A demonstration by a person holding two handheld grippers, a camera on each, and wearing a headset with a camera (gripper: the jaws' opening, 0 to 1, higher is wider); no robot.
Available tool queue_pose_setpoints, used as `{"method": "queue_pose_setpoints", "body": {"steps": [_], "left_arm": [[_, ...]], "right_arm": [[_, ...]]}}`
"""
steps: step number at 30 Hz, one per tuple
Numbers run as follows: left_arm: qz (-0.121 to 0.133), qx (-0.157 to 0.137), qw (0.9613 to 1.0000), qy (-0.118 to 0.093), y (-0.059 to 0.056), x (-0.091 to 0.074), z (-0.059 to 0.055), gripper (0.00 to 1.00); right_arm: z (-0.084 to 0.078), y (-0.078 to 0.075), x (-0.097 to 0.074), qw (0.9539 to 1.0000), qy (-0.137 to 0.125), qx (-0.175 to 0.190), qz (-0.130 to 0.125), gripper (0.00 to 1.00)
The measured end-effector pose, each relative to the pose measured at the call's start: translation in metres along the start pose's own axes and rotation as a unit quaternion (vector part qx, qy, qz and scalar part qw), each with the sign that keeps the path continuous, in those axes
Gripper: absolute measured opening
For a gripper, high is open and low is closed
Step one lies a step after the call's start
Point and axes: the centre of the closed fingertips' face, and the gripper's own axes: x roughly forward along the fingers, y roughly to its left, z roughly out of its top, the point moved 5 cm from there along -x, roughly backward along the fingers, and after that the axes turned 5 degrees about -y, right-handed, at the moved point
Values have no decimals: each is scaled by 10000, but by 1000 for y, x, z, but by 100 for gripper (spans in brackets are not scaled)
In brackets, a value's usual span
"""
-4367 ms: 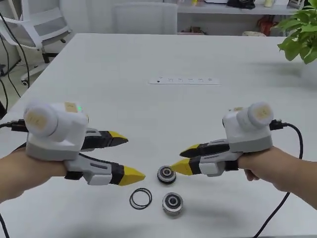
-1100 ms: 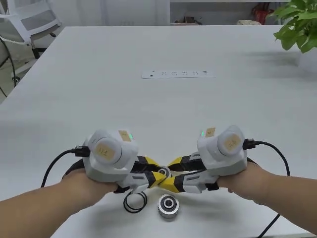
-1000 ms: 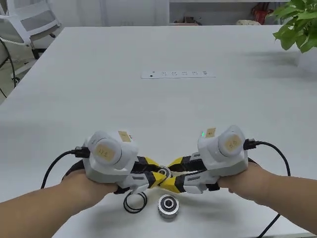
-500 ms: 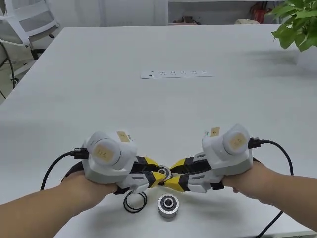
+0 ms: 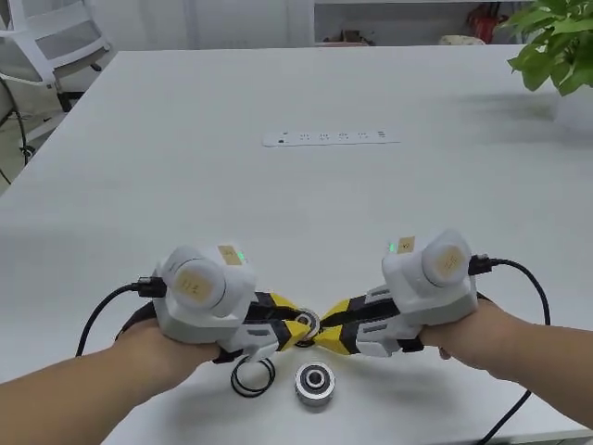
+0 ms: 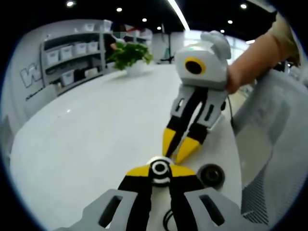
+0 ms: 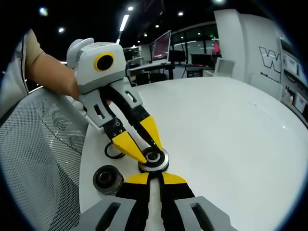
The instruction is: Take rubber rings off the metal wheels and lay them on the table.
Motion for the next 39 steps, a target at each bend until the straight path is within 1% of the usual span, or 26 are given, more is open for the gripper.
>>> {"method": "queue_pose_setpoints", "body": {"steps": [2, 3, 5, 11, 16, 22, 39], "left_arm": [[3, 5, 10000, 0, 0, 0, 0, 13], [4, 12, 10000, 4, 0, 0, 0, 13], [5, 14, 10000, 5, 0, 0, 0, 13], [17, 72, 10000, 25, 0, 0, 0, 13], [11, 107, 9999, 32, 0, 0, 0, 13], [-5, 163, 9999, 49, -1, 0, 1, 13], [-25, 229, 9997, 77, -3, 1, 1, 13]], "right_arm": [[-1, -2, -2, 9999, -33, 144, 5, 1], [-1, -1, -1, 9999, -22, 110, 1, 1], [0, -1, -2, 9999, -10, 163, -4, 1], [-2, -3, -3, 9978, -57, 666, -36, 0], [-2, -3, -5, 9963, -84, 858, -11, 0], [-2, -2, -7, 9950, -91, 990, 7, 0], [-2, -1, -9, 9935, -92, 1137, -6, 0]]}}
